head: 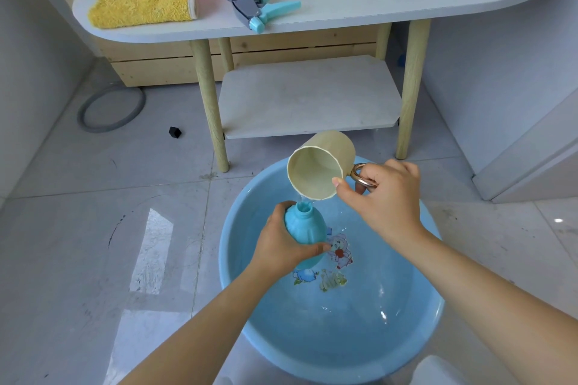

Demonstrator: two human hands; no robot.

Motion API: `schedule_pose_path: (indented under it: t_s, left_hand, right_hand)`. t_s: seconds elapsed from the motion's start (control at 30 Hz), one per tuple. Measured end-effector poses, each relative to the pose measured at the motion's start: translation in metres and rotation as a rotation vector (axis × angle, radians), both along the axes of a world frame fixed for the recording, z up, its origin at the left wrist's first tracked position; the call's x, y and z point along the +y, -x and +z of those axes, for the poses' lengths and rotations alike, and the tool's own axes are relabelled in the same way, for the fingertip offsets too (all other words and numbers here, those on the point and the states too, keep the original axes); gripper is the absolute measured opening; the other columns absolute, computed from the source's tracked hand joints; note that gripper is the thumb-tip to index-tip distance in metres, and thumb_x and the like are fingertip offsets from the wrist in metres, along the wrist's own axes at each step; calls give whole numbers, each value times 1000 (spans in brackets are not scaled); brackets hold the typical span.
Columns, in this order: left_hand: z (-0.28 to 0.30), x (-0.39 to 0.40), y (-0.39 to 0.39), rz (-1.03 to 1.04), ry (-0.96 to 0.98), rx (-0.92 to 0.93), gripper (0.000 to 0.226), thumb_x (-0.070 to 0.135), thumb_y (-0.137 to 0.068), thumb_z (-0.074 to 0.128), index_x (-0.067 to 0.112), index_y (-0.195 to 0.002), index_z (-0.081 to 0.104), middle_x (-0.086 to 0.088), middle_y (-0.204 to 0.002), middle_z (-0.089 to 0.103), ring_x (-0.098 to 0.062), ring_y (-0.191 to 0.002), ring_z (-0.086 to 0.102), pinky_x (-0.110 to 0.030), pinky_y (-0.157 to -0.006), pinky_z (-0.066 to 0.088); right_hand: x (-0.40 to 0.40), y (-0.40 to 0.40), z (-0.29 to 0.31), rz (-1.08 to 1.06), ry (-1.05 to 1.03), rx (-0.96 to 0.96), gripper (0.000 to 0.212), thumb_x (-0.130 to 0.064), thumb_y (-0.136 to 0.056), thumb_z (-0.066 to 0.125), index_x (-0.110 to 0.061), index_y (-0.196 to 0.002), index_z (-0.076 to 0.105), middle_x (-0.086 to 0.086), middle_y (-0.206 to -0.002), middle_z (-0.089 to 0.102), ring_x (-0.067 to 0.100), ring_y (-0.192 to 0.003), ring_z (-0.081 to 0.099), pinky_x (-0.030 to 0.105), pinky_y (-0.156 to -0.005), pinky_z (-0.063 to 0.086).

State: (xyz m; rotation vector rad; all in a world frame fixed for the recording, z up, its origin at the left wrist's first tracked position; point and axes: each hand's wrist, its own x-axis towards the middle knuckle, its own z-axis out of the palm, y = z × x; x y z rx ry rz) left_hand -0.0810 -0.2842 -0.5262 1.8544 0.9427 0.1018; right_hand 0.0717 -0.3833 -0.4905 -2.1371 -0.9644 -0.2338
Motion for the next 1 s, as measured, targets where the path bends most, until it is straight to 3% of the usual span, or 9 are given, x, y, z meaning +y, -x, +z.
schedule_pose_path:
  t_s: [0.37, 0.87, 1.0]
  left_hand:
    - [-2, 1, 1, 3, -6, 0, 82, 38, -56, 89, 38, -118, 35, 8, -117, 53, -14, -102, 55, -29, -80, 51]
    - [-1, 0, 0, 6, -13, 14, 82, 38, -57, 88, 35, -120, 36, 9, -116, 53, -15, -102, 54, -31, -82, 52]
    - [-1, 0, -1, 6, -15, 17, 84, 39, -57, 88, 34, -122, 36, 8, -117, 53, -15, -103, 54, -31, -82, 51]
  right_hand:
    - [2, 1, 2, 4, -9, -92, 49, -55, -71, 56, -14, -46, 45, -16, -42, 24, 15, -54, 40, 30, -73, 26]
    - [2, 1, 5, 22, -27, -188, 47, -54, -73, 57, -16, -49, 44, -16, -48, 34, 14, -54, 40, 30, -72, 26]
    - [2, 0, 5, 18, -34, -197, 43, -53, -72, 58, -21, -50, 40, -17, -48, 28, 13, -56, 38, 29, -73, 26]
